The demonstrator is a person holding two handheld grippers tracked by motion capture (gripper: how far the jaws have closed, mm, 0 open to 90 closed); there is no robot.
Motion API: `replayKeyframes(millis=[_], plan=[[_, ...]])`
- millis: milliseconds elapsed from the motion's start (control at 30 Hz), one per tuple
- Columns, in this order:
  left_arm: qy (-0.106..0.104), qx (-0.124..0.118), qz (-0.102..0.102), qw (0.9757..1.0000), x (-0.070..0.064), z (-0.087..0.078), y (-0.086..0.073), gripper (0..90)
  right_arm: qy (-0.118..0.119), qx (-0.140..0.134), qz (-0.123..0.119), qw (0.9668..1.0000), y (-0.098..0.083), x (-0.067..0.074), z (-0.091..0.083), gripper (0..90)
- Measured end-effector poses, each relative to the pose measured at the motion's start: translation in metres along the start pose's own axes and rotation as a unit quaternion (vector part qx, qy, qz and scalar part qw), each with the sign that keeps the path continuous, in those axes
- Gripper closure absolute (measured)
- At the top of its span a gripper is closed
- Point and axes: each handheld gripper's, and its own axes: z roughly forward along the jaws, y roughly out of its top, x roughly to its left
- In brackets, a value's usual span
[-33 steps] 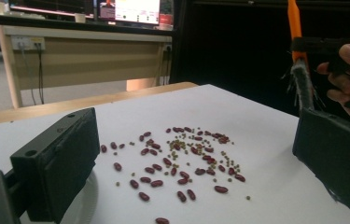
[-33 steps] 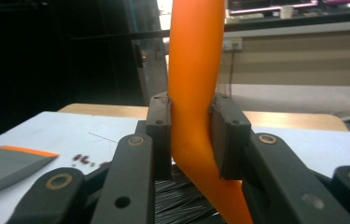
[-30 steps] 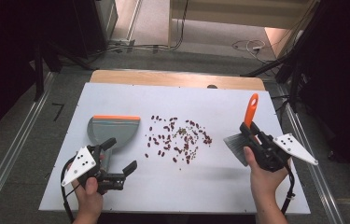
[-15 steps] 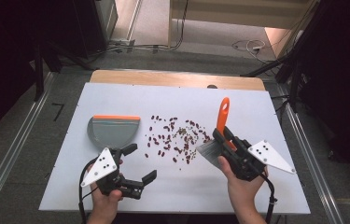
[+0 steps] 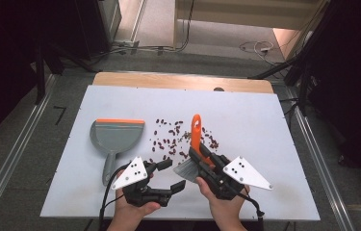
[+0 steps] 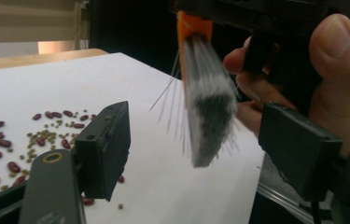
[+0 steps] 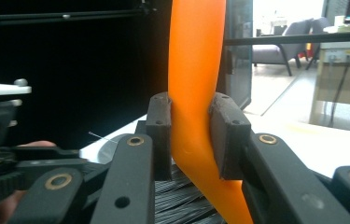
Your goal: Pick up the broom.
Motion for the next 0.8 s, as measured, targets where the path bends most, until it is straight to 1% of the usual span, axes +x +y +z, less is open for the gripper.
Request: replayKeyframes(millis=[33, 133, 200, 300, 333, 367, 400, 433, 500, 567, 633, 667, 700, 800], plan=[[-0.001, 0.000, -0.001, 1.0000, -0.002, 0.001, 0.000, 28.3, 0.004, 0.001, 0.003, 1.0000, 0.000, 0.003, 0.001, 69.6], [-0.003, 0.005, -0.008, 1.0000, -0.004, 0.004, -0.001, 32.9, 0.014, 0.000, -0.001, 0.9999, -0.002, 0.011, 0.002, 69.6], [-0.001, 0.006, -0.005, 1.0000, -0.005, 0.005, -0.002, 37.7, 0.021, 0.001, -0.004, 0.9998, -0.003, 0.016, 0.003, 69.6], [-0.004, 0.005, -0.009, 0.9999, -0.004, 0.006, -0.002, 49.4, 0.027, 0.003, -0.011, 0.9996, -0.004, 0.021, 0.004, 69.6], [-0.007, 0.004, -0.010, 0.9999, -0.004, 0.005, -0.002, 54.6, 0.029, 0.004, -0.013, 0.9995, -0.005, 0.023, 0.004, 69.6], [-0.008, 0.005, -0.010, 0.9999, -0.003, 0.004, -0.002, 63.8, 0.029, 0.005, -0.017, 0.9994, -0.006, 0.024, 0.004, 69.6], [-0.008, 0.006, -0.010, 0.9999, -0.002, 0.004, -0.002, 68.0, 0.030, 0.006, -0.019, 0.9994, -0.006, 0.025, 0.004, 69.5], [-0.008, 0.005, -0.013, 0.9999, -0.002, 0.003, -0.002, 74.7, 0.032, 0.007, -0.024, 0.9992, -0.007, 0.025, 0.005, 69.5], [-0.005, 0.011, -0.013, 0.9999, 0.000, 0.001, -0.001, 80.7, 0.039, 0.008, -0.023, 0.9989, -0.007, 0.024, 0.006, 69.4], [-0.012, 0.013, -0.016, 0.9997, 0.004, 0.000, -0.001, 83.6, 0.058, 0.012, -0.021, 0.9980, -0.007, 0.020, 0.008, 69.1], [-0.012, 0.020, -0.011, 0.9997, 0.007, -0.002, 0.000, 85.1, 0.080, 0.015, -0.022, 0.9964, -0.006, 0.016, 0.009, 67.2], [-0.012, 0.023, -0.010, 0.9996, 0.009, -0.004, 0.000, 85.4, 0.089, 0.020, -0.023, 0.9956, -0.005, 0.013, 0.008, 63.6], [-0.014, 0.024, -0.006, 0.9996, 0.011, -0.006, 0.001, 85.5, 0.098, 0.024, -0.022, 0.9947, -0.004, 0.010, 0.008, 57.7], [-0.016, 0.022, -0.002, 0.9996, 0.019, -0.015, 0.003, 85.8, 0.139, 0.039, -0.017, 0.9894, 0.004, -0.004, 0.007, 48.5]])
